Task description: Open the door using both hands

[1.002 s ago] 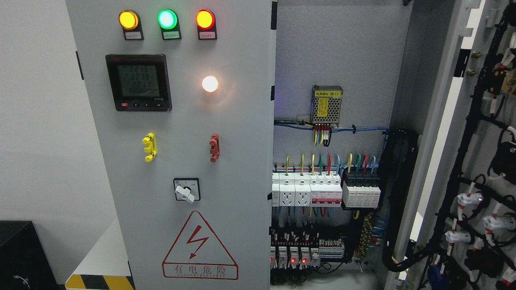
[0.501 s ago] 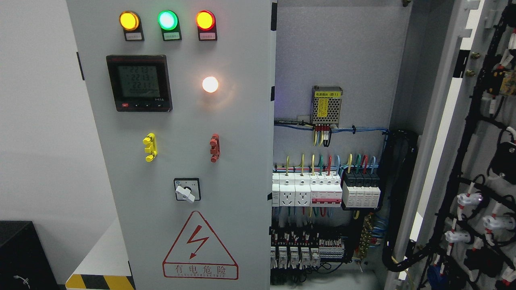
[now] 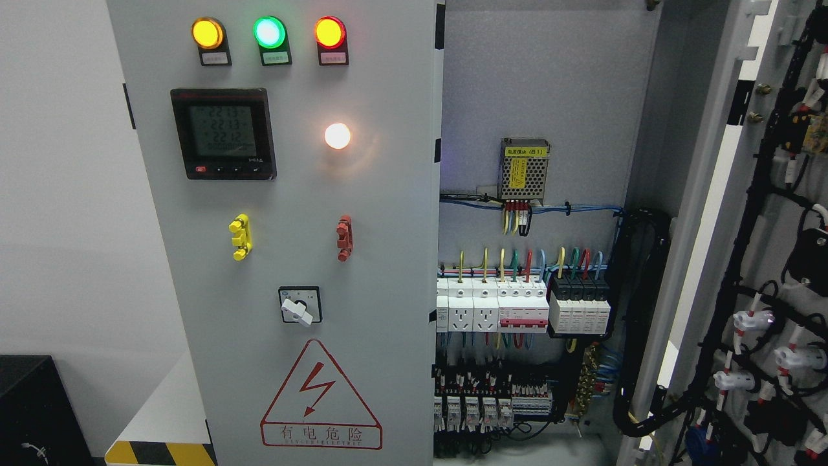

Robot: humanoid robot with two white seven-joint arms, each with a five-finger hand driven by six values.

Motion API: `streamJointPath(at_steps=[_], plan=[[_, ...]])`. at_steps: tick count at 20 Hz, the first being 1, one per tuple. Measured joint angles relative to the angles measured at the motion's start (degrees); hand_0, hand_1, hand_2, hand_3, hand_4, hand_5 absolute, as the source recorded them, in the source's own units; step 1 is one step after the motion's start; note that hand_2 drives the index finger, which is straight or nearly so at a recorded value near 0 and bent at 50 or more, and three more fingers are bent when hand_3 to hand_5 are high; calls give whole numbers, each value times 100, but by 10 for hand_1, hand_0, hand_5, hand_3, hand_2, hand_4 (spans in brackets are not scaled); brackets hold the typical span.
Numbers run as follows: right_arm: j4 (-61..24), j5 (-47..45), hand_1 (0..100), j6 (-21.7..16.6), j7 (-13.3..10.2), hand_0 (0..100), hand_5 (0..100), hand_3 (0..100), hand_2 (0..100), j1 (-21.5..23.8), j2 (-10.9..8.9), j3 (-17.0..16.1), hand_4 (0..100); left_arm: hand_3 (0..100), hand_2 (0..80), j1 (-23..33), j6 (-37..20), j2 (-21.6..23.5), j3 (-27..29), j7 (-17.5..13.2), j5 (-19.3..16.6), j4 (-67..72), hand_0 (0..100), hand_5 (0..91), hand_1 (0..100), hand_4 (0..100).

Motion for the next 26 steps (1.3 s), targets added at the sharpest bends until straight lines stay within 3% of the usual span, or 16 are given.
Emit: streamJointPath(at_steps=[8, 12, 15, 19, 26], plan=[[1, -1, 0, 0, 0, 0, 0, 0, 0, 0, -2, 0, 0, 0, 0, -7, 519, -604, 877, 83, -364, 1020, 0, 0, 0, 0], [-2, -18, 0, -47, 1, 0, 0, 0, 0, 3, -11, 2, 0, 0, 0, -38, 674, -783, 1021, -148, -418, 1287, 0, 0, 0, 0], [-306, -26, 0, -327, 31, 0, 0, 0, 0, 183, -35, 5, 0, 0, 0, -46, 721, -881, 1100, -232, -442, 1433, 0, 0, 0, 0], [-1553, -35, 0, -952, 34, 0, 0, 0, 0, 853, -103, -1, 0, 0, 0, -50, 722, -974, 1173, 57, -460, 1576, 0, 0, 0, 0], [-4609, -23, 0, -2010, 34, 0, 0, 0, 0, 1715, -150, 19, 0, 0, 0, -54, 694, -1077, 1255, 156, -460, 1731, 0, 0, 0, 0]])
